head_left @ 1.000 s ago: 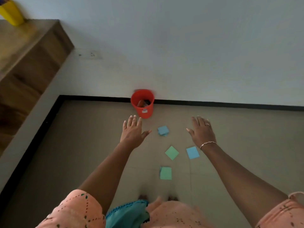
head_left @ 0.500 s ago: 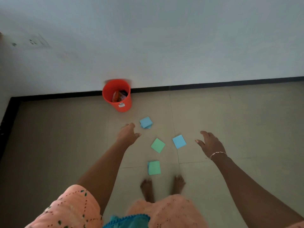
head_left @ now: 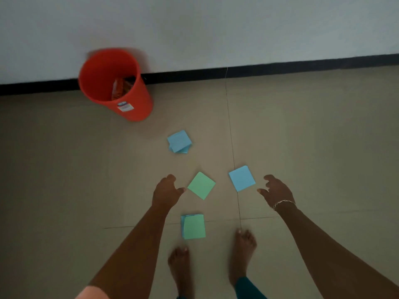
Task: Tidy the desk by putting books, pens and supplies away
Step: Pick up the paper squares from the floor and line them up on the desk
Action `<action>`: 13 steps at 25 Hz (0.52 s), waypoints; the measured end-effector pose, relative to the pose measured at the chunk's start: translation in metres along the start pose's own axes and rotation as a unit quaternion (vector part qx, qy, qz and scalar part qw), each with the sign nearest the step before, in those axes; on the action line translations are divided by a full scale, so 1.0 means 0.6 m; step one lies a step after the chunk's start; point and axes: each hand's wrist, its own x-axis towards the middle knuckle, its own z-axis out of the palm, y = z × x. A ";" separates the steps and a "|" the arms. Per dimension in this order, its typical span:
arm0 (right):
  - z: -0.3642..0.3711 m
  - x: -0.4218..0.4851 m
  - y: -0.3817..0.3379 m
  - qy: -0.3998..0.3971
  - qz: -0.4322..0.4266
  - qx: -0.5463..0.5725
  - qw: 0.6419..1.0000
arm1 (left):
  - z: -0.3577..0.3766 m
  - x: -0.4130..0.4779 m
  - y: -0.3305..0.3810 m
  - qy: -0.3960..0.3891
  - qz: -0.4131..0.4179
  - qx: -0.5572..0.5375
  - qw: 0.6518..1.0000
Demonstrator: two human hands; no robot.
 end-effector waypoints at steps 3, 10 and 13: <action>0.080 0.107 0.034 0.017 0.026 0.016 0.999 | 0.102 0.098 -0.036 -0.009 -0.020 -0.014 1.000; 0.218 0.298 0.089 0.043 0.058 0.010 0.997 | 0.269 0.264 -0.052 0.014 -0.021 0.048 0.999; 0.260 0.347 0.087 0.054 0.099 0.026 0.993 | 0.328 0.295 -0.048 0.045 -0.037 0.061 0.996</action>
